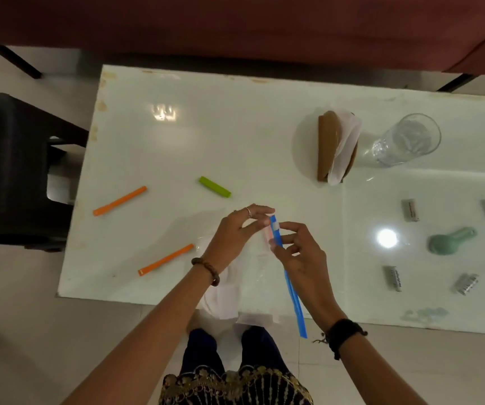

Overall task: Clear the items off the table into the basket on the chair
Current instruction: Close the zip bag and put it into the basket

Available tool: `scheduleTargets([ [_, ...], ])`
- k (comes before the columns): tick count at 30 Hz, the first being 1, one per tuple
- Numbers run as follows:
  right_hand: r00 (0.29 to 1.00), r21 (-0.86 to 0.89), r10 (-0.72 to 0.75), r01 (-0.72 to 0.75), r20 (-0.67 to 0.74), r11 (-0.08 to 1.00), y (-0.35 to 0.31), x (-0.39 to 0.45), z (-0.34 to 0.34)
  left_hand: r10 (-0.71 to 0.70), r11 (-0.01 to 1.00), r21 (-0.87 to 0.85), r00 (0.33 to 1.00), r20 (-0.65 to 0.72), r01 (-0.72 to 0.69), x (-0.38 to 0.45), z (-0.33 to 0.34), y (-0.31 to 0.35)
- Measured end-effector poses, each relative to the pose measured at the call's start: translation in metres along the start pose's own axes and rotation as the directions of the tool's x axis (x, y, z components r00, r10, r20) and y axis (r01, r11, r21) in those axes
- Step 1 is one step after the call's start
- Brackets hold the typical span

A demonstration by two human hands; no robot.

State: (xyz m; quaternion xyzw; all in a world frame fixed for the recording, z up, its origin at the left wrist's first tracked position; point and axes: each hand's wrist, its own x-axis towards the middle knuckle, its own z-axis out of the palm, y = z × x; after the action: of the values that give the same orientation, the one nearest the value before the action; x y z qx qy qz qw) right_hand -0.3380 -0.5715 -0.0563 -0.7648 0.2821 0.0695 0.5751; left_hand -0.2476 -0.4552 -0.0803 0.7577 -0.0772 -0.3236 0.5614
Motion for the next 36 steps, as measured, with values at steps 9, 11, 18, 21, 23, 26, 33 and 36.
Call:
scheduleTargets([
  [9, 0.975, -0.003, -0.209, 0.210, 0.075, 0.978, -0.075, 0.019, 0.059, 0.017, 0.959, -0.269, 0.969, -0.245, -0.085, -0.019, -0.074, 0.020],
  [11, 0.959, -0.060, -0.258, 0.266, 0.117, 0.962, -0.088, 0.020, 0.069, 0.036, 0.961, -0.243, 0.933, -0.358, -0.130, -0.018, -0.092, 0.022],
  [18, 0.934, -0.160, -0.284, 0.321, 0.214, 0.934, -0.082, -0.008, 0.045, 0.021, 0.968, -0.187, 0.794, -0.608, -0.169, -0.013, -0.158, 0.029],
  [21, 0.937, -0.067, -0.283, 0.302, 0.205, 0.951, -0.087, -0.005, 0.037, 0.016, 0.976, -0.162, 0.791, -0.611, -0.146, -0.013, -0.168, 0.034],
  [23, 0.929, 0.079, -0.293, 0.282, 0.227, 0.956, -0.094, 0.002, 0.038, -0.018, 0.964, -0.216, 0.778, -0.628, -0.153, -0.014, -0.170, 0.037],
  [26, 0.893, 0.225, -0.271, 0.198, 0.359, 0.954, -0.101, 0.018, 0.041, -0.106, 0.915, -0.362, 0.762, -0.639, -0.177, -0.017, -0.183, 0.047],
  [33, 0.848, -0.084, -0.325, 0.393, 0.420, 0.916, -0.135, 0.054, 0.098, -0.124, 0.839, -0.489, 0.790, -0.600, -0.240, -0.026, -0.245, 0.067],
  [36, 0.828, -0.173, -0.361, 0.467, 0.428, 0.867, -0.161, 0.066, 0.139, -0.150, 0.798, -0.496, 0.685, -0.713, -0.342, -0.033, -0.286, 0.058],
])
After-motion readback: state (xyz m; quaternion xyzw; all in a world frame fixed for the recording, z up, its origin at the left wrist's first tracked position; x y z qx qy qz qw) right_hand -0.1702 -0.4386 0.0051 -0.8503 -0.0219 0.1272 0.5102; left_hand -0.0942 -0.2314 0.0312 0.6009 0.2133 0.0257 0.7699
